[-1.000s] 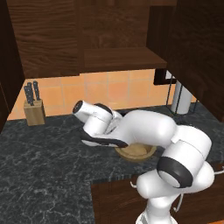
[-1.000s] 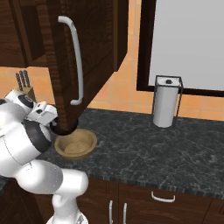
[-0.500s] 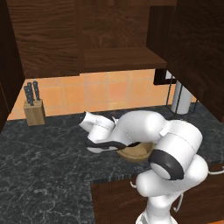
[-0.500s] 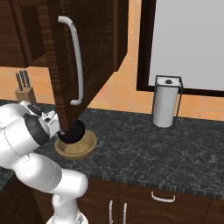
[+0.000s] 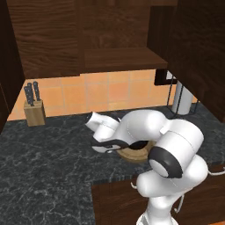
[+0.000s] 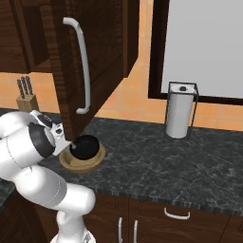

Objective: Pick up the bowls on the counter and stack them on top of one another in the open cabinet. Place the smaller bowl on top of the larger bowl.

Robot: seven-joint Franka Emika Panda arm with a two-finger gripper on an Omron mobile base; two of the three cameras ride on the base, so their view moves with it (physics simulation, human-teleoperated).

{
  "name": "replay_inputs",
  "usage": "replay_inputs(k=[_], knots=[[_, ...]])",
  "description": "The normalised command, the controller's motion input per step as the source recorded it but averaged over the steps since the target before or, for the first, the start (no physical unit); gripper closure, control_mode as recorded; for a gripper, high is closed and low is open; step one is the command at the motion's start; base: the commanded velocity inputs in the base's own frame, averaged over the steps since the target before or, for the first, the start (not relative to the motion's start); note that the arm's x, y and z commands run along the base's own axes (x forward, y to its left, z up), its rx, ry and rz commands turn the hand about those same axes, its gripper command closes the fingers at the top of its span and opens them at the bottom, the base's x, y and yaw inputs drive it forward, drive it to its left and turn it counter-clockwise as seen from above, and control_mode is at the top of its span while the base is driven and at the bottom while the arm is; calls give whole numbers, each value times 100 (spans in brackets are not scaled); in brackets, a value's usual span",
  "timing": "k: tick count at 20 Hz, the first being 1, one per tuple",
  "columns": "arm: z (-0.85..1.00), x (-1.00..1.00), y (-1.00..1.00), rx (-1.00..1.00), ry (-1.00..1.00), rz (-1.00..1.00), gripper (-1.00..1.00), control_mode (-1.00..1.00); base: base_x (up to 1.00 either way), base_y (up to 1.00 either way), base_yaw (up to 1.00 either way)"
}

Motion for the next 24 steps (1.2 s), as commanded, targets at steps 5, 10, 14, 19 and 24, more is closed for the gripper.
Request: replay_inputs(k=[5, 10, 14, 19, 24], knots=[[11, 0, 1, 1, 0, 0, -100, -100, 0, 0, 0], [90, -34, 39, 1, -10, -2, -100, -100, 0, 0, 0], [32, -90, -51, 16, 0, -33, -100, -100, 0, 0, 0], [0, -53, -91, 37, 0, -47, -100, -100, 0, 0, 0], [-9, -43, -99, 23, -19, -33, -100, -100, 0, 0, 0]])
